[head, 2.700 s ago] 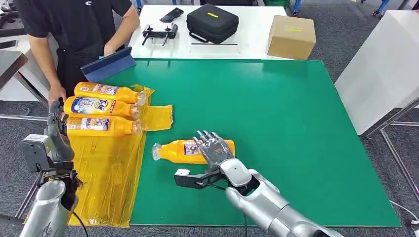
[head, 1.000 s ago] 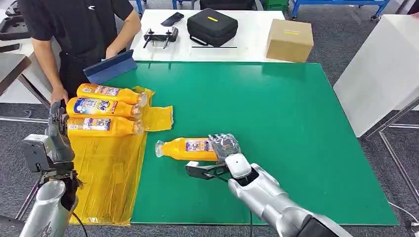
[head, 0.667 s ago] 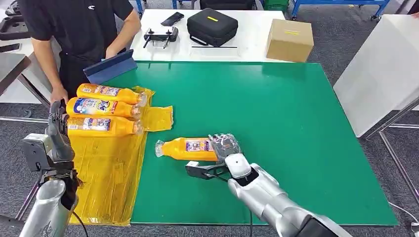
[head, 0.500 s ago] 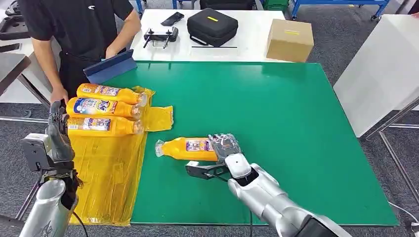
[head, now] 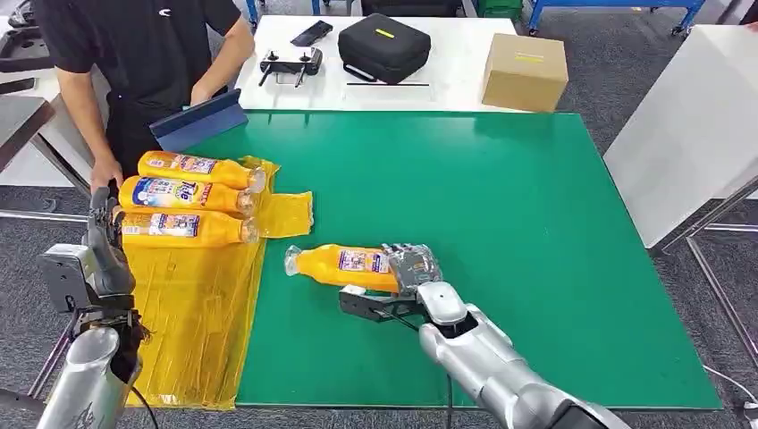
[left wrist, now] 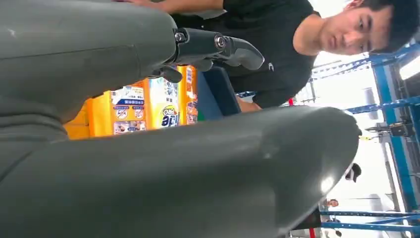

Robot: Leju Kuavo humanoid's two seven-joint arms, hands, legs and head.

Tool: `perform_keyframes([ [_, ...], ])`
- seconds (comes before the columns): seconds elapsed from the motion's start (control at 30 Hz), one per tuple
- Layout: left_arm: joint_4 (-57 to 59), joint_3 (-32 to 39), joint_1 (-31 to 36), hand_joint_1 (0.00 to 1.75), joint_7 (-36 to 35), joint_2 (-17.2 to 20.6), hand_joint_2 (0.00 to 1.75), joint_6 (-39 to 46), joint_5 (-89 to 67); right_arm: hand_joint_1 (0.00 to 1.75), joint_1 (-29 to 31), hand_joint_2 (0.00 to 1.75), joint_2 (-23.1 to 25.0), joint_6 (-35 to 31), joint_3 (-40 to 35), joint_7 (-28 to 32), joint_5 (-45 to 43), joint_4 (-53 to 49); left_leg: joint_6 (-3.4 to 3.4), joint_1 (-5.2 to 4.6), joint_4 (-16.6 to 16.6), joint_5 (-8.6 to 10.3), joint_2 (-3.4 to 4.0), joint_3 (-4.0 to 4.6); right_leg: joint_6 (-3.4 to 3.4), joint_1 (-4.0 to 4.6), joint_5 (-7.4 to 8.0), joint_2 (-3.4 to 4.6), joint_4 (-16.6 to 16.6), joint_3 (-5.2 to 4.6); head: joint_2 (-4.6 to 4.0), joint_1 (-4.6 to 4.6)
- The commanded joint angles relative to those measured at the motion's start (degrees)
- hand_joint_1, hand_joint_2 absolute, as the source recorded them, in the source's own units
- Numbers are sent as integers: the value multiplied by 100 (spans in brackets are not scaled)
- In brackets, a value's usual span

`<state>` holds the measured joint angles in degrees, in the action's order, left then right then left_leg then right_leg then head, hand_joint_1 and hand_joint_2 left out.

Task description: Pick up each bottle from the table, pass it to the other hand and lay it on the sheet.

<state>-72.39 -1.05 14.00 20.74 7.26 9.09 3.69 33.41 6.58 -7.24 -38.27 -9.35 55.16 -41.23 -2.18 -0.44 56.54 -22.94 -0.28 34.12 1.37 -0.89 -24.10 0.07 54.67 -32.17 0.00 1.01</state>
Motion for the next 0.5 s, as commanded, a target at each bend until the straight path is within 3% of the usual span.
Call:
perform_keyframes([
  [0.03,167,-144,-43,0,-96,-56,0,-67,68,175,-129,175,-504,397,878,603,-1550,-1800,8,-4,2,0,-6,17,-4,-5,-4,-7,6,-14,0,2],
  [0.27,604,-434,317,0,-221,-561,0,-210,397,175,-48,175,-121,467,1016,646,-2155,-3054,9,-5,5,3,-10,54,-2,-6,-3,-13,9,-53,0,0],
  [0.5,836,-761,467,0,-370,-834,0,-442,662,175,20,175,76,505,875,770,-2351,-3136,15,-2,6,-3,-11,53,-6,-3,-8,-15,7,-48,0,2],
])
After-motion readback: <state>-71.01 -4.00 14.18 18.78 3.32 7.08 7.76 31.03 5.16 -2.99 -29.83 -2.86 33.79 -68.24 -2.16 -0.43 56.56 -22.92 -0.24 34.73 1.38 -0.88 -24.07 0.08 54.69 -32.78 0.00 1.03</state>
